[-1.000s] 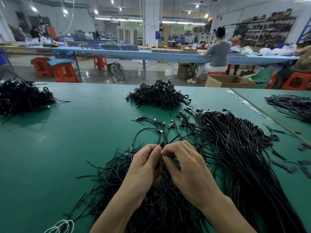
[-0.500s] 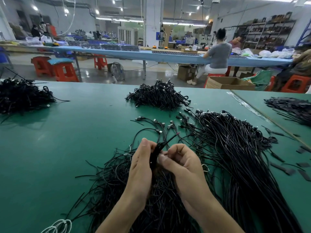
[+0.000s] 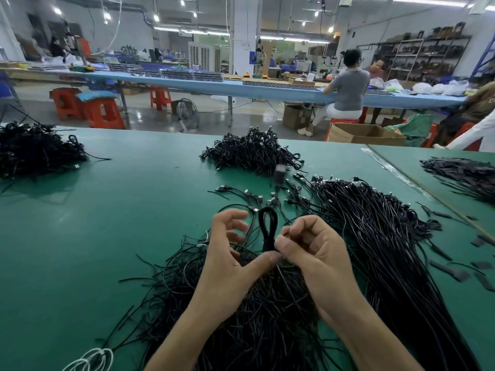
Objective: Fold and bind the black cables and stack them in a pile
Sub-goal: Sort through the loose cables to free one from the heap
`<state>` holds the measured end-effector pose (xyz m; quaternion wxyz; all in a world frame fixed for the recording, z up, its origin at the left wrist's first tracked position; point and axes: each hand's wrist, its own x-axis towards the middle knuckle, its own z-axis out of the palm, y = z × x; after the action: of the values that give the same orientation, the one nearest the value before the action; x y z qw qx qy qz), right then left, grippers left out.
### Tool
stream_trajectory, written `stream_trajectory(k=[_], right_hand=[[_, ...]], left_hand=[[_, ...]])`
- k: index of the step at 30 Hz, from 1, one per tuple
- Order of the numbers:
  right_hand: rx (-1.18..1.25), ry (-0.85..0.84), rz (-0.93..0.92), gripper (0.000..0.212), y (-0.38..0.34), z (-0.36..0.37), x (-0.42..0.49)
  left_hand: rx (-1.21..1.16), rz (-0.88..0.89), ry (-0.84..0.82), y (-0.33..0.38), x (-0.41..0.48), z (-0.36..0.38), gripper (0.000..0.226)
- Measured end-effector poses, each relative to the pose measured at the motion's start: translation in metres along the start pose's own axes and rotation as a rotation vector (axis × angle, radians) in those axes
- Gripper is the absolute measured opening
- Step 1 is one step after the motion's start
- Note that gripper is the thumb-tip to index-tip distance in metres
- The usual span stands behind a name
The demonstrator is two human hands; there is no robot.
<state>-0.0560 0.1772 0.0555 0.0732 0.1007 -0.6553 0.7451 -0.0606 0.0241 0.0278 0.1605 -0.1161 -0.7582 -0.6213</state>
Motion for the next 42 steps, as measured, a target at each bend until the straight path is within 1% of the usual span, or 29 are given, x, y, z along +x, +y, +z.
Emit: stream_trajectory(k=[3, 4, 7, 10, 11, 13, 15, 18, 19, 21, 22, 26, 28, 30, 31, 32, 33, 34, 36, 37, 38, 39, 40, 42], right_hand=[[-0.064, -0.050, -0.067, 0.022, -0.001, -0.001, 0.002], [-0.101, -0.071, -0.085, 0.022, 0.000, 0.000, 0.002], [-0.160, -0.099, -0.103, 0.025, 0.000, 0.001, 0.002], [-0.184, -0.158, -0.072, 0.034, 0.002, 0.000, -0.001], [-0.194, -0.197, -0.052, 0.036, 0.003, 0.000, -0.003], [-0.207, -0.248, -0.014, 0.031, 0.008, 0.002, -0.006], [-0.215, -0.242, 0.004, 0.026, 0.014, 0.003, -0.007], [-0.237, -0.195, 0.000, 0.029, 0.017, 0.002, -0.005], [-0.246, -0.181, -0.003, 0.031, 0.017, 0.000, -0.004], [-0.242, -0.168, -0.001, 0.034, 0.017, -0.003, -0.002], [-0.233, -0.169, 0.004, 0.035, 0.018, -0.003, -0.002], [-0.168, -0.145, 0.041, 0.038, 0.021, -0.006, -0.001], [-0.128, -0.104, 0.063, 0.040, 0.020, -0.009, -0.001], [-0.154, -0.058, 0.058, 0.042, 0.020, -0.013, 0.000], [-0.171, -0.034, 0.052, 0.042, 0.020, -0.015, 0.001], [-0.183, -0.015, 0.049, 0.042, 0.019, -0.017, 0.001], [-0.186, -0.003, 0.049, 0.042, 0.019, -0.018, 0.002], [-0.181, 0.002, 0.051, 0.041, 0.019, -0.018, 0.002], [-0.153, -0.004, 0.065, 0.042, 0.022, -0.017, 0.002], [-0.128, -0.004, 0.081, 0.043, 0.024, -0.016, 0.002], [-0.099, 0.000, 0.107, 0.042, 0.027, -0.014, 0.001], [-0.053, 0.002, 0.144, 0.041, 0.029, -0.013, 0.001], [0.024, 0.002, 0.195, 0.038, 0.032, -0.013, 0.001], [0.261, 0.005, 0.342, 0.035, 0.039, -0.014, 0.001]], left_hand=[[-0.028, -0.003, -0.030, -0.002, 0.001, -0.001, 0.030], [-0.038, 0.007, -0.021, -0.002, 0.001, 0.000, 0.025], [-0.052, -0.034, 0.004, -0.001, -0.001, 0.000, 0.027], [-0.090, -0.084, 0.041, -0.004, 0.001, -0.002, 0.018], [-0.089, -0.074, 0.050, -0.007, 0.002, -0.003, 0.022], [-0.124, -0.082, 0.026, -0.007, 0.004, -0.005, 0.031], [-0.168, -0.106, -0.028, -0.007, 0.004, -0.005, 0.038], [-0.254, -0.152, -0.081, -0.004, 0.004, -0.003, 0.048], [-0.329, -0.180, -0.094, -0.003, 0.003, -0.003, 0.049], [-0.479, -0.226, -0.130, 0.002, 0.002, -0.003, 0.042], [-0.507, -0.227, -0.141, 0.004, 0.001, -0.003, 0.040], [-0.394, -0.146, -0.133, 0.005, -0.003, 0.003, 0.037], [-0.315, -0.101, -0.165, 0.004, -0.002, 0.003, 0.027], [-0.185, -0.097, -0.148, 0.000, 0.000, -0.001, 0.018], [-0.081, -0.095, -0.123, -0.003, 0.001, -0.004, 0.022], [0.016, -0.104, -0.115, -0.006, 0.001, -0.006, 0.032], [0.075, -0.134, -0.141, -0.009, 0.002, -0.008, 0.037], [0.105, -0.187, -0.195, -0.010, 0.001, -0.008, 0.036], [0.136, -0.279, -0.311, -0.011, 0.000, -0.004, 0.025], [0.151, -0.278, -0.335, -0.011, -0.001, -0.002, 0.016], [0.166, -0.247, -0.341, -0.012, -0.002, -0.001, 0.007], [0.194, -0.191, -0.333, -0.012, -0.002, 0.001, 0.007], [0.238, -0.130, -0.315, -0.013, -0.003, 0.001, 0.012], [0.340, -0.035, -0.265, -0.016, -0.004, 0.002, 0.015]])
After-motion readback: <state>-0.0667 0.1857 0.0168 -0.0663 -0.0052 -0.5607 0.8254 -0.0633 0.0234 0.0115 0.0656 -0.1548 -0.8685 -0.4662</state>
